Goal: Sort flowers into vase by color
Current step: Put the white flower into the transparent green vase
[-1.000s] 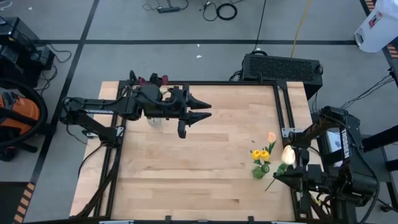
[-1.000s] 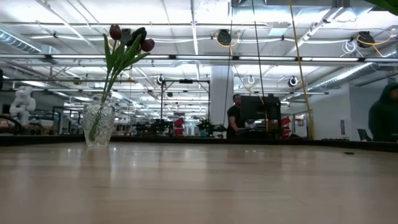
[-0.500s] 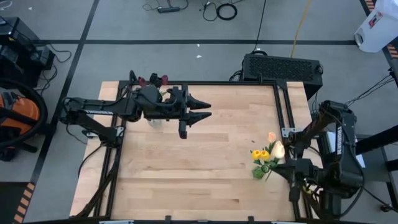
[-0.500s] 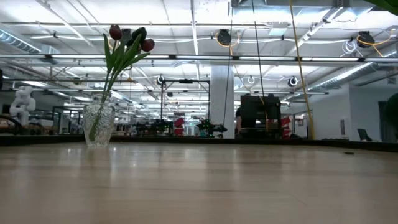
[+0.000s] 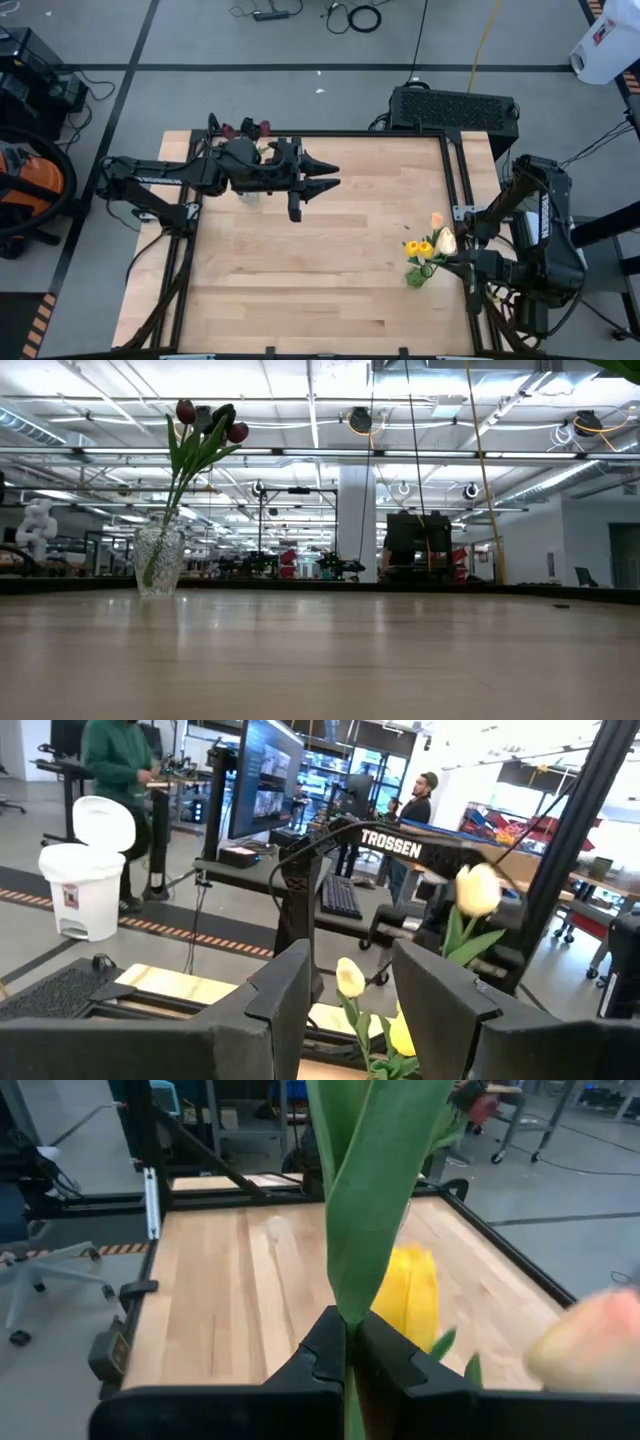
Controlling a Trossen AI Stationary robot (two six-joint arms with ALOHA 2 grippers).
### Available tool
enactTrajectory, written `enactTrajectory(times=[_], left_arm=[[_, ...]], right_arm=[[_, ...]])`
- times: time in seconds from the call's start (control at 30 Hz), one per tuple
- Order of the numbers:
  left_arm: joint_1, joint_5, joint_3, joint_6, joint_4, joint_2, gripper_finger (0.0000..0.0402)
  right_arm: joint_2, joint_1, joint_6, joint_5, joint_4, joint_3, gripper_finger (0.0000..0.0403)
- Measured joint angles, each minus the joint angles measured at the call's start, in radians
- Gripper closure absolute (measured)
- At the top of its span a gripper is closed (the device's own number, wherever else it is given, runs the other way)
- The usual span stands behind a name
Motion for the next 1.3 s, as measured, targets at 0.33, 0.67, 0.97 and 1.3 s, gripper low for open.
enactTrajectory(times=[0.33, 0.67, 0.97, 1.3], left_arm=[[0.000, -0.002, 0.001, -0.026, -0.002, 0.019, 0.0251], [0.000, -0.005, 0.001, -0.027, 0.002, 0.028, 0.0251], [0.000, -0.011, 0.001, -0.027, 0.002, 0.028, 0.0251], [0.000, -0.027, 0.001, -0.027, 0.002, 0.028, 0.0251]], right_arm=[[-0.002, 0.000, 0.166, 0.029, -0.001, -0.124, 0.0402], [-0.002, 0.008, 0.185, -0.060, 0.000, -0.166, 0.0402], [-0.001, 0.008, 0.223, -0.080, 0.116, -0.256, 0.0390], [-0.001, 0.008, 0.225, -0.169, 0.126, -0.258, 0.0364]])
